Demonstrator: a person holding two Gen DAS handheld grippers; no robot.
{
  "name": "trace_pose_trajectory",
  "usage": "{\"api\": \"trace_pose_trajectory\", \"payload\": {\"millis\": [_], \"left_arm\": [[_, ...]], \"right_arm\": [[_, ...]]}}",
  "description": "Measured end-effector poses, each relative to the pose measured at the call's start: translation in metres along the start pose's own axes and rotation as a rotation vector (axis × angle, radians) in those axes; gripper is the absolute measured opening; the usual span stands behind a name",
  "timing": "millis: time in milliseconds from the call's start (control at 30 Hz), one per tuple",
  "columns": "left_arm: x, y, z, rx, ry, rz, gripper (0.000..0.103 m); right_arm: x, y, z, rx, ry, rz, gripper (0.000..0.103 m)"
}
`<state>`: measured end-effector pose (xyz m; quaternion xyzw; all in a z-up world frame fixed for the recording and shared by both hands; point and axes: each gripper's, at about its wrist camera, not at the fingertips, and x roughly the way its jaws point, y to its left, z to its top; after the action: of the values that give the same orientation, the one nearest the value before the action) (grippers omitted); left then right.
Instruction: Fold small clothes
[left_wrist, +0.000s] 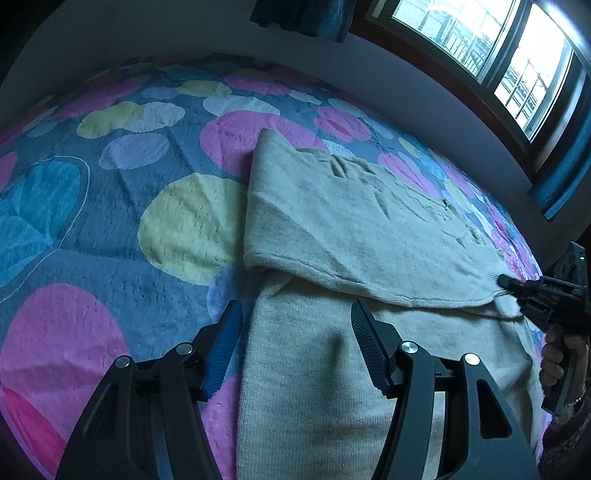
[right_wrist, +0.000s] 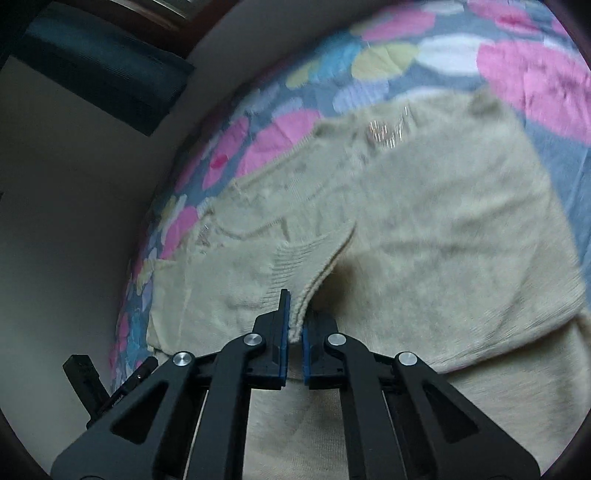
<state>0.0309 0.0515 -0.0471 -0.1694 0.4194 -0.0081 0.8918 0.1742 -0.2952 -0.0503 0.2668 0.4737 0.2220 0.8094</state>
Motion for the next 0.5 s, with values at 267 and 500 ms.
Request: {"api": "trace_pose_trajectory", "payload": {"millis": [267, 500], "left_arm": [[0.004, 0.006, 0.010, -0.018, -0.007, 0.054, 0.061], [0.008, 0.014, 0.016, -0.043, -0.005, 0.073, 0.061]], "right_arm": [[-0.025, -0.024, -0.001, 0.026, -0.058, -0.045, 0.005], [-0.017, -0.049, -0.007, 0.069, -0.038, -0.079, 0.005]]}}
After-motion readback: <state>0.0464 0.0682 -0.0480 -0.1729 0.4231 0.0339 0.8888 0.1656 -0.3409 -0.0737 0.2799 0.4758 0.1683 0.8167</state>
